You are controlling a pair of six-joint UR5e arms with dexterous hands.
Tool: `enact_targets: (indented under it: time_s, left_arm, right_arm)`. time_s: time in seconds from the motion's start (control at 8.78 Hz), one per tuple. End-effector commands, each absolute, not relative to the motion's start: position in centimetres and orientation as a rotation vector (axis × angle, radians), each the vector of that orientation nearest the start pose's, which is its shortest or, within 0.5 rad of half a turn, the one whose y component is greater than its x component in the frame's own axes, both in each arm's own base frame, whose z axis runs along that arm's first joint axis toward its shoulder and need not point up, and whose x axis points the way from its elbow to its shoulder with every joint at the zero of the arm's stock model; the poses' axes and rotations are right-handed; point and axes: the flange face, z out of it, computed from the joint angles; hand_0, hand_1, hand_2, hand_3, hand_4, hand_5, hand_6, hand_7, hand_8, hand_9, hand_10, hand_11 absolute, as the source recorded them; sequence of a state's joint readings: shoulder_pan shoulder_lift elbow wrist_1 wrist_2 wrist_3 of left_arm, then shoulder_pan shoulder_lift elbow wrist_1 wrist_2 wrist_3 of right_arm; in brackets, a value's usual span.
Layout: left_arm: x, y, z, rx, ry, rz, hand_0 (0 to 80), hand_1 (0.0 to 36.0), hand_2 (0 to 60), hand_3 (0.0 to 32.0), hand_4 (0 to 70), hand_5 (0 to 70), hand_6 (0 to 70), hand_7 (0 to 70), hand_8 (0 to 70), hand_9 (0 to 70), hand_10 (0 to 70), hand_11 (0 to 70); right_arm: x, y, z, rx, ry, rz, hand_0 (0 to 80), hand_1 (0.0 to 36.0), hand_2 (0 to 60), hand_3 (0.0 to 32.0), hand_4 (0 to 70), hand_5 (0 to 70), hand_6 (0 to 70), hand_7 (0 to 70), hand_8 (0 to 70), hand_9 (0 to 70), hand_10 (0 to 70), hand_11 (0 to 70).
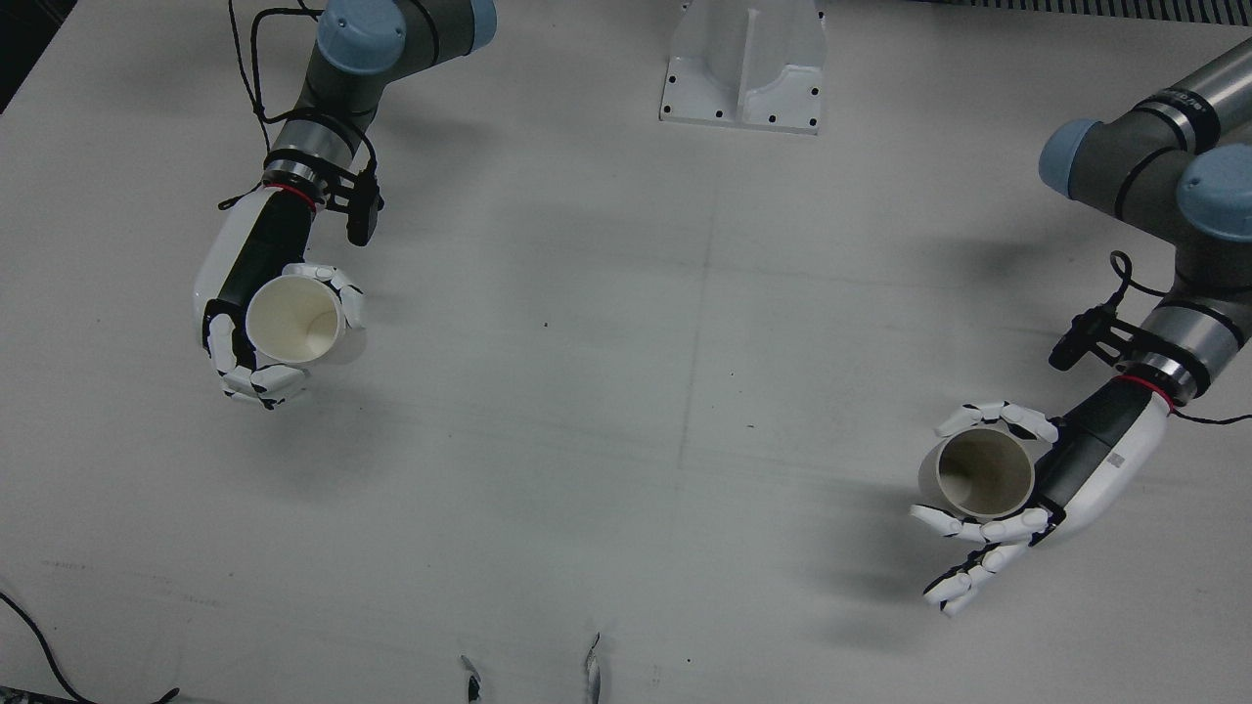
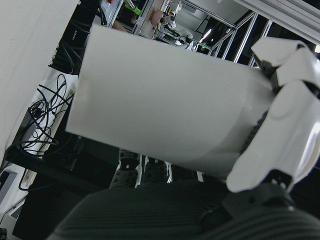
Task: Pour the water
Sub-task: 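Lift both cups, left hand carrying its cup toward the table center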
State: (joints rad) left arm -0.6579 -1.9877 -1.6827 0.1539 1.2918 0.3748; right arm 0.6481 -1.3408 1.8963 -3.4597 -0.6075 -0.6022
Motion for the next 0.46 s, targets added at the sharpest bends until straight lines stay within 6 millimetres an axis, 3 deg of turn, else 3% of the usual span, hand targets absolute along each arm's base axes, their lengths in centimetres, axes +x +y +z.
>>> enact_targets:
  time_s: [0.0,0.11,0.23,0.34]
  left_arm:
    - [50.0,-47.1,31.3,-0.457,2.227,-1.232,39.3,36.0,60.0,0.0,37.7,23.9,7.1,11.9,3.9,6.6,4.8,8.6]
    - [50.4,-46.9,30.3,-0.456,2.235,-1.219,39.2,36.0,60.0,0.0,37.4,24.0,7.0,11.8,3.9,6.6,4.9,8.6]
    - [50.3,-46.9,30.2,-0.453,2.227,-1.223,39.0,36.0,60.0,0.0,37.3,24.1,7.0,11.8,4.0,6.7,4.9,8.6]
    - [50.3,-46.8,30.2,-0.452,2.226,-1.224,39.1,36.0,60.0,0.0,37.2,24.5,7.0,11.8,4.0,6.7,5.0,8.8]
  right_arm:
    - [-26.0,-47.9,42.6,-0.658,2.561,-2.155,47.9,21.4,50.9,0.0,6.4,57.1,37.4,56.6,39.9,55.9,29.4,43.7]
    - [-25.3,-47.9,40.4,-0.724,2.624,-2.112,47.4,21.8,55.7,0.0,6.5,57.9,38.0,57.4,40.7,57.0,29.8,44.3]
    - [-23.8,-47.5,35.2,-0.89,2.76,-1.978,46.9,22.5,60.0,0.0,6.6,59.5,38.6,58.3,41.1,57.6,30.5,45.2]
    - [-22.8,-46.3,30.2,-1.067,2.863,-1.818,48.3,27.2,60.0,0.0,10.9,69.6,43.5,62.6,43.8,60.8,33.0,48.5]
